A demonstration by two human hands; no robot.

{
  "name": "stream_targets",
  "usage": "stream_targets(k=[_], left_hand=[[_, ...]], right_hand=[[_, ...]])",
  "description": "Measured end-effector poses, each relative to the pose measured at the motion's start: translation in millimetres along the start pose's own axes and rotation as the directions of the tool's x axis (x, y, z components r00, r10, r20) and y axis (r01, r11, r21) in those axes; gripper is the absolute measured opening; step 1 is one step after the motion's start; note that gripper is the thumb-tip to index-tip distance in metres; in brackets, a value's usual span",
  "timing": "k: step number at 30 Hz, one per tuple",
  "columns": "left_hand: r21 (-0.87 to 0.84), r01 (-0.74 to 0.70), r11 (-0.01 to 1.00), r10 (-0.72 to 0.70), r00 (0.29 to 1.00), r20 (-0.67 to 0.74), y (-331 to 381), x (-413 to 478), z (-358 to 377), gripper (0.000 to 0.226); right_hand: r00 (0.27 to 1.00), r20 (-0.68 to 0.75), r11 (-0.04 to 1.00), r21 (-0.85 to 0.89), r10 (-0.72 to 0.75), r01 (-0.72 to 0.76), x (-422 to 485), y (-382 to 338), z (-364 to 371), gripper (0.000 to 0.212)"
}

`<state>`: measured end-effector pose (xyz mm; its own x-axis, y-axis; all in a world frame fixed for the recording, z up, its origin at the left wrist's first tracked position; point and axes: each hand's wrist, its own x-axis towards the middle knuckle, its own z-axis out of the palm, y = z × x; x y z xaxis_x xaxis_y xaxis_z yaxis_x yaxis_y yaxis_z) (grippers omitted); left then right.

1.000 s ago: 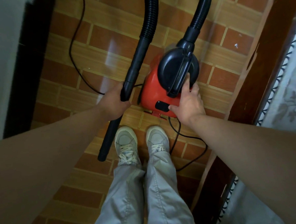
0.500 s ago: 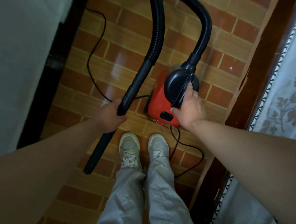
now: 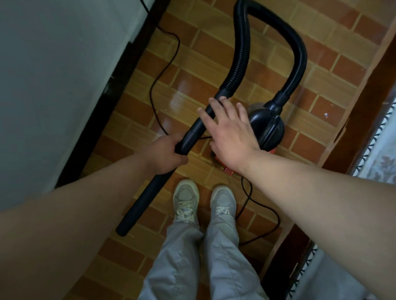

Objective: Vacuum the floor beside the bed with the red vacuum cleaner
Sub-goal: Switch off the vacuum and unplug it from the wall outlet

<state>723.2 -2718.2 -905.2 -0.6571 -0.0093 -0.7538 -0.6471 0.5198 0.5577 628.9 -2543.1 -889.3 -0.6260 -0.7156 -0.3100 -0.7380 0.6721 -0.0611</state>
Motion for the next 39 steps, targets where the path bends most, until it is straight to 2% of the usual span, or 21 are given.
stream_targets(k=[6, 10, 15, 19, 21, 22, 24, 25, 26, 28, 30, 31, 33, 35, 37, 39], left_hand=[[0.076, -0.044, 0.996, 0.041, 0.998, 0.037, 13.3, -27.6, -18.6, 0.072], [0.191, -0.030, 0.981, 0.030, 1.000, 0.005, 34.0, -48.1, -37.5, 0.067], [0.243, 0.059, 0.968, -0.038, 0.995, -0.093, 63.6, -79.8, -65.6, 0.055], [0.353, 0.117, 0.928, -0.030, 0.969, -0.243, 79.9, -106.3, -81.7, 0.059], [0.471, 0.108, 0.876, 0.116, 0.899, -0.422, 83.8, -117.8, -81.5, 0.060], [0.523, 0.081, 0.849, 0.229, 0.835, -0.501, 85.8, -124.2, -80.4, 0.057], [0.554, -0.030, 0.832, 0.409, 0.709, -0.575, 90.6, -134.8, -77.4, 0.046], [0.536, -0.106, 0.838, 0.456, 0.676, -0.579, 91.7, -137.7, -74.4, 0.038], [0.489, -0.174, 0.855, 0.464, 0.678, -0.570, 92.2, -140.2, -70.7, 0.030], [0.302, -0.205, 0.931, 0.343, 0.774, -0.532, 90.4, -143.4, -62.0, 0.013], [0.078, -0.128, 0.989, 0.149, 0.875, -0.460, 83.7, -139.7, -53.2, 0.020], [-0.031, -0.083, 0.996, 0.061, 0.899, -0.435, 81.3, -137.3, -51.0, 0.029], [-0.260, -0.048, 0.964, -0.074, 0.897, -0.437, 82.7, -134.4, -53.8, 0.053], [-0.434, -0.100, 0.895, -0.128, 0.875, -0.467, 92.1, -132.3, -63.3, 0.072], [-0.485, -0.186, 0.854, -0.105, 0.853, -0.511, 106.1, -127.6, -77.3, 0.078], [-0.523, -0.295, 0.800, -0.070, 0.819, -0.569, 121.1, -119.7, -92.6, 0.072]], right_hand=[[0.990, 0.078, 0.984, -0.128, -0.117, 0.127, 14.0, -10.7, -34.0, 0.054], [0.989, 0.082, 0.980, -0.141, -0.127, 0.137, 21.2, -14.4, -63.7, 0.042], [0.989, 0.072, 0.976, -0.163, -0.131, 0.141, 32.7, -19.8, -109.9, 0.046], [0.991, 0.068, 0.979, -0.163, -0.115, 0.125, 45.2, -23.8, -139.8, 0.041], [0.993, 0.066, 0.983, -0.144, -0.102, 0.110, 52.7, -26.2, -151.2, 0.035], [0.993, 0.066, 0.985, -0.135, -0.097, 0.105, 56.4, -27.7, -156.2, 0.034], [0.994, 0.056, 0.987, -0.126, -0.097, 0.104, 63.5, -30.4, -163.9, 0.034], [0.994, 0.046, 0.987, -0.124, -0.100, 0.105, 66.5, -30.9, -166.0, 0.034], [0.994, 0.034, 0.987, -0.119, -0.102, 0.106, 69.1, -30.5, -167.3, 0.033], [0.996, 0.015, 0.990, -0.104, -0.092, 0.093, 72.3, -26.5, -169.7, 0.034], [0.998, 0.002, 0.997, -0.059, -0.058, 0.058, 74.4, -19.0, -172.6, 0.036], [0.999, -0.003, 0.999, -0.027, -0.035, 0.035, 75.5, -14.7, -174.5, 0.037], [0.999, -0.031, 0.999, 0.038, 0.011, -0.010, 78.6, -6.7, -178.1, 0.039], [0.996, -0.081, 0.994, 0.099, 0.049, -0.040, 83.4, -0.5, -182.2, 0.042], [0.992, -0.110, 0.986, 0.158, 0.062, -0.044, 87.5, 5.2, -186.3, 0.044], [0.989, -0.137, 0.981, 0.192, 0.056, -0.029, 89.6, 9.7, -190.5, 0.045]])
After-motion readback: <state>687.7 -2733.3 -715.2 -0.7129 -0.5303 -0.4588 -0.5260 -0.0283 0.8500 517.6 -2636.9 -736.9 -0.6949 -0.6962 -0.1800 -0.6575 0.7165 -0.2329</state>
